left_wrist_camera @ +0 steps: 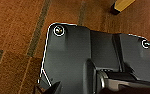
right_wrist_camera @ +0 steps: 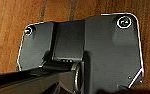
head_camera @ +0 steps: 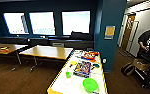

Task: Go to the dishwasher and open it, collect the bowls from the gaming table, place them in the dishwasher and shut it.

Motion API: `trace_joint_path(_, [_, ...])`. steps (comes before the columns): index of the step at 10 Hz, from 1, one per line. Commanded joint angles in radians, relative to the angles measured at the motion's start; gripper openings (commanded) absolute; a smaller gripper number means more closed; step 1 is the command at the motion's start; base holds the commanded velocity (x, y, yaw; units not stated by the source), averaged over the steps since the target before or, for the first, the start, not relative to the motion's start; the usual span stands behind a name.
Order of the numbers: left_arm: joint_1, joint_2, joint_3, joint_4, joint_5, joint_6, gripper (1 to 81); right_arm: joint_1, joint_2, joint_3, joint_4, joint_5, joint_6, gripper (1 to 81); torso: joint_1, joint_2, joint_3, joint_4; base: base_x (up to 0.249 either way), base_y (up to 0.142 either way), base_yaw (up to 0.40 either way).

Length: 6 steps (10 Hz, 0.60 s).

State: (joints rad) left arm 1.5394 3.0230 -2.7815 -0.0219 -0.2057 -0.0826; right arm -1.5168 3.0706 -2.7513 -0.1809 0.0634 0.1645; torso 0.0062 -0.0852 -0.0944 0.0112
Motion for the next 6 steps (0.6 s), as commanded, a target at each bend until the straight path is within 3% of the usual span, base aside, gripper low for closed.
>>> trace_joint_path(1, [-0.041,-0.002,-0.003,0.008,0.046,0.003,81.1,0.048,0.006,0.004,-0.005,-0.045,-0.002,81.1,0.000,0.000,0.000,0.000,0.000,0.137,0.000])
trace_joint_path(3, [-0.041,-0.002,-0.003,0.008,0.046,0.003,81.1,0.048,0.006,0.004,-0.005,-0.045,-0.002,81.1,0.000,0.000,0.000,0.000,0.000,0.137,0.000])
trace_joint_path(6, [-0.041,-0.001,-0.003,0.010,0.045,0.003,81.1,0.049,0.007,0.004,-0.006,-0.045,-0.002,81.1,-0.001,0.000,0.000,0.000,0.103,0.125,0.000])
